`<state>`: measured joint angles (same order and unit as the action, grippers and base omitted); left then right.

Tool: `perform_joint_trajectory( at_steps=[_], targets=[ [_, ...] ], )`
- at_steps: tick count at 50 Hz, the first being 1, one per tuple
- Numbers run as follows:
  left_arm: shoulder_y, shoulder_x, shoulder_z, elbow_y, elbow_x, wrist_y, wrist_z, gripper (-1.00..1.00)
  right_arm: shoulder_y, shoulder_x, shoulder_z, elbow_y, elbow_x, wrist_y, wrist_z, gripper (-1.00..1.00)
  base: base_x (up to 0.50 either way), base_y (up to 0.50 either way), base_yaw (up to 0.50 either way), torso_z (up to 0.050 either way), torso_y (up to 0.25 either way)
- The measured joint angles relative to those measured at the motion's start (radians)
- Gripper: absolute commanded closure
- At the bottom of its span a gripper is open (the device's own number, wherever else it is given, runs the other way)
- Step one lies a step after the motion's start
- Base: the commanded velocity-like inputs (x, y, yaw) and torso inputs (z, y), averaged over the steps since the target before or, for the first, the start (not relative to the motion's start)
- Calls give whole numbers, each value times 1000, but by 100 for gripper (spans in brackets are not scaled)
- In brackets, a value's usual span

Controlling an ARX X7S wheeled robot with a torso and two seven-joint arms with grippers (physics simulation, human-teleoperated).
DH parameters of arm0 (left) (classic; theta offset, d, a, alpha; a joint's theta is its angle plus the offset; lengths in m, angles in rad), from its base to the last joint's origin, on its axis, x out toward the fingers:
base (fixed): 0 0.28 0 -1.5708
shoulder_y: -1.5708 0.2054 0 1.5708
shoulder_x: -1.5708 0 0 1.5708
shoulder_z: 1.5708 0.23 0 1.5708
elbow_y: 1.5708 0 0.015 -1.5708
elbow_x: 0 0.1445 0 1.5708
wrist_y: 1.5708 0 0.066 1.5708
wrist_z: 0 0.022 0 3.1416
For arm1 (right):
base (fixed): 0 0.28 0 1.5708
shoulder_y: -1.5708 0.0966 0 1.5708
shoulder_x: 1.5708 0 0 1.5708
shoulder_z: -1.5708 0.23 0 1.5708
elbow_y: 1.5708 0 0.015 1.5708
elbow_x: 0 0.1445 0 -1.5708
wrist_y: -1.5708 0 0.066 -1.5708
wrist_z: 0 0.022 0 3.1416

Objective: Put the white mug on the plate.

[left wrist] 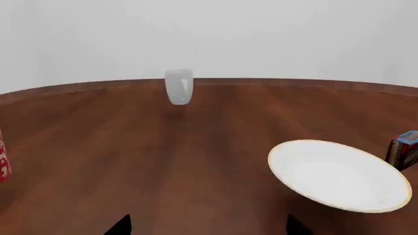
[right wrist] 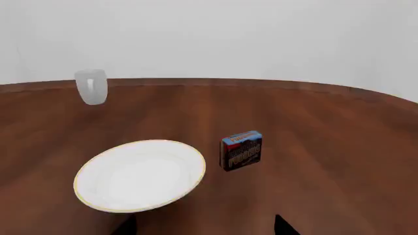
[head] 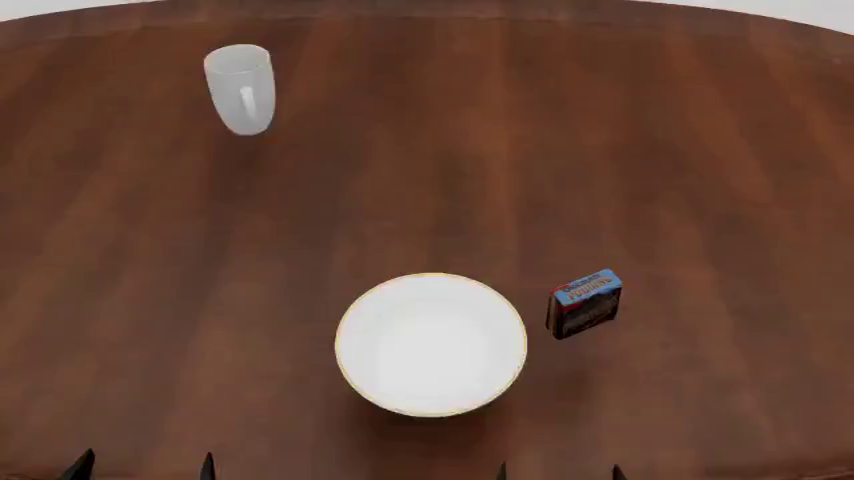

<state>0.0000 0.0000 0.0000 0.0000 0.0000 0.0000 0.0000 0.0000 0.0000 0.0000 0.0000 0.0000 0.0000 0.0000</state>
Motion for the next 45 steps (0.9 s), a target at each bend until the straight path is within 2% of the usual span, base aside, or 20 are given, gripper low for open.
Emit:
perform_joint_trajectory(
  at_steps=[26, 33, 45],
  targets=[
    [-28, -49, 70, -52, -52, 16, -56, -100, 67, 47, -61, 65, 31, 31, 87, -100, 0, 0, 0, 0, 0],
    [-64, -84, 82, 110, -48, -104, -72, -100, 149, 73, -63, -79, 38, 174, 109, -100, 0, 0, 0, 0, 0],
    [-216, -137, 65, 432, -73, -421, -75, -100, 386, 125, -62, -386, 63, 519, 106, -100, 0, 0, 0, 0, 0]
  ],
)
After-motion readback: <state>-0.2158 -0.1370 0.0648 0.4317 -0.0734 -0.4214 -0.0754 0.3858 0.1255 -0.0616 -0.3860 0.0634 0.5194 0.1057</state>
